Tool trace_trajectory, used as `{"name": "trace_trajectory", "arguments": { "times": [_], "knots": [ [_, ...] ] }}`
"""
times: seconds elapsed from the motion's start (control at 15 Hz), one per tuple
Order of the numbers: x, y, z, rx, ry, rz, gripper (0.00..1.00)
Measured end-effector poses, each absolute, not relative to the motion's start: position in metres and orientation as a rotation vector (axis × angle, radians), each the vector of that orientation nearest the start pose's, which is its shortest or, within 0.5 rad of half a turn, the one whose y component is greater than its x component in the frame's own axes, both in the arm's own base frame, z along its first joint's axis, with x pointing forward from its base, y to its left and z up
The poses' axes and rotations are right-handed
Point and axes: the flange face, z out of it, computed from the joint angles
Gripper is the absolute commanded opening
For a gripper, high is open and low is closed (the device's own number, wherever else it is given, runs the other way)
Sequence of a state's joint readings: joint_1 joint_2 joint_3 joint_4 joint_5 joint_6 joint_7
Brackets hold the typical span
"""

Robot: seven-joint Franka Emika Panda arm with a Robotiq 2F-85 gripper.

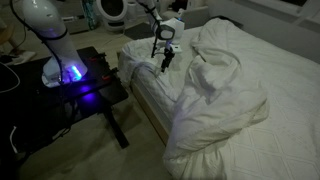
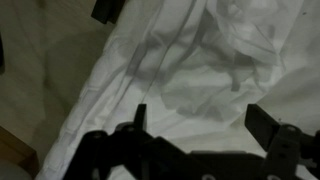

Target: Spread the corner of the bed well

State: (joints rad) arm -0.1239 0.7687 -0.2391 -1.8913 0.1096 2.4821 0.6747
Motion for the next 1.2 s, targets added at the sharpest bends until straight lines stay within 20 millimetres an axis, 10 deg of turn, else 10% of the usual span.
{"name": "trace_trajectory", "arguments": {
  "times": [0.47,1.2],
  "knots": [
    [0.555,-0.213,0.080,-2.805,1.682,0.340,1.00],
    [0.549,-0.214,0.070,-2.806,1.689,0.378,0.05]
  ]
}}
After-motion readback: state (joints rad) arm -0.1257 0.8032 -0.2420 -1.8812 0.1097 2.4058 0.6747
